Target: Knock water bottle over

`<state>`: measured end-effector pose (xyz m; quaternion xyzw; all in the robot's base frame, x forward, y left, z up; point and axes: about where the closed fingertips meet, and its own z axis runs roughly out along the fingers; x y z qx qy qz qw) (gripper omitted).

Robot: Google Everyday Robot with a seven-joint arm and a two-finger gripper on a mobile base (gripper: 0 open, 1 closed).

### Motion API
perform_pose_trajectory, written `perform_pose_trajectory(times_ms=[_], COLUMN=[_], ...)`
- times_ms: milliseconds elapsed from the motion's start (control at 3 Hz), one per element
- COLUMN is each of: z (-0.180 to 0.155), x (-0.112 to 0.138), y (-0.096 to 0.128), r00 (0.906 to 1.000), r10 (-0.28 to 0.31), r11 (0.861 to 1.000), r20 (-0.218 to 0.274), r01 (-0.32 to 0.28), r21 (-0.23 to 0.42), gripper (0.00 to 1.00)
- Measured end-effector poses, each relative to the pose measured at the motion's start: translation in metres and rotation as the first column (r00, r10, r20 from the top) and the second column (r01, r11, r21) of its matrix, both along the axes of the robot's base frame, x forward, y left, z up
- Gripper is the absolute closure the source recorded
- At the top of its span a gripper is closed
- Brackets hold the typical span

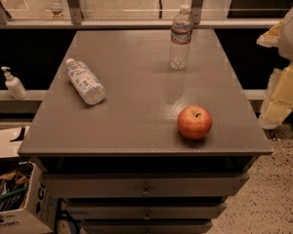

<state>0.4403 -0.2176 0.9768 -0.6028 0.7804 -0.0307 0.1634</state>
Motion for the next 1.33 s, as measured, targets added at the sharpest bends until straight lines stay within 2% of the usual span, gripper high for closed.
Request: perform_pose_trajectory(times_ms=[333,667,1000,1333], z=[0.002,0.003,0.006,-0.010], x=[0.010,0.064,0.090,0.112], y=[-0.004,-0.008,-0.007,0.014], r00=[0.9999,0.9971,0.9926,0.9825], r10=[0.006,0.000,-0.018,-0.037], r11=[0.999,0.985,0.969,0.939], r20=[0.010,0.076,0.120,0.183], r01=[-0.006,-0.013,-0.012,-0.028], r21=[0.051,0.171,0.247,0.342], gripper=[0.00,0.00,0.00,0.00])
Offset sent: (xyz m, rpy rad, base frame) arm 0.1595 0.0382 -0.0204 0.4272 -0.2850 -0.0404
